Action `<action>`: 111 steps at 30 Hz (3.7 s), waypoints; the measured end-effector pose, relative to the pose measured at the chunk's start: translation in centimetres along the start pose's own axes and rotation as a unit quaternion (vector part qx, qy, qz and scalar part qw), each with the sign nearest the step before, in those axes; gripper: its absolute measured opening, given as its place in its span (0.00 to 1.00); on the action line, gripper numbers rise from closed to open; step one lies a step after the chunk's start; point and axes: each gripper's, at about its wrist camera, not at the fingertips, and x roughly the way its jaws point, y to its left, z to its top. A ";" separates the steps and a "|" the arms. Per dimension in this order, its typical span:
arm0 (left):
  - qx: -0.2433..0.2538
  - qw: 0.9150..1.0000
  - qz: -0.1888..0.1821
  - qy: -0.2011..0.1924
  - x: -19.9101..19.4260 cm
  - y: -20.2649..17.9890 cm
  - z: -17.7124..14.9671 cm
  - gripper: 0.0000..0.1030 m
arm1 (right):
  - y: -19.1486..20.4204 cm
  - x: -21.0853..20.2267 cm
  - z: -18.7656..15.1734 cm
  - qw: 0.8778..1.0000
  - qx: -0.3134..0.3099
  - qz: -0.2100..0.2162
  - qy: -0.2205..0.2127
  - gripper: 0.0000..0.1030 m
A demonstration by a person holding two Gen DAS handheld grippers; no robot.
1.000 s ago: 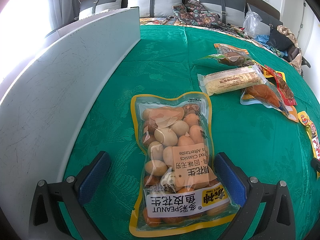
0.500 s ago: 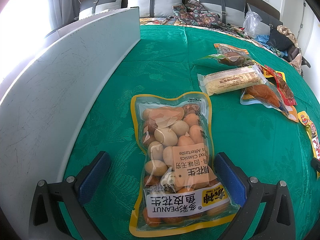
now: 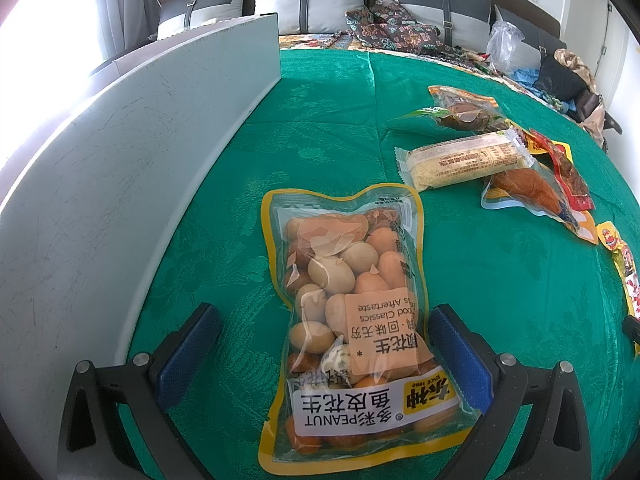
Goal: Organize snacks
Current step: 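Close the left tool on the peanut bag while the right tool grasps the Wang Xiaolu bag, then carry both bags into the white box and open both tools, then withdraw both tools from the box back over the snack pile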
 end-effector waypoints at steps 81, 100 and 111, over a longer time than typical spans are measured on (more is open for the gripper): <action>0.038 0.990 -0.137 0.016 -7.9 -4.3 -0.6 0.99 | -2.3 -0.9 0.3 0.983 0.120 -0.137 -0.012 0.71; 0.043 0.999 -0.027 -0.013 0.1 -5.2 0.0 1.00 | -11.2 2.1 1.4 0.961 0.219 -0.167 -0.003 0.90; 0.043 0.999 -0.027 -0.013 0.1 -5.1 0.0 1.00 | -11.2 2.1 1.4 0.961 0.220 -0.167 -0.003 0.90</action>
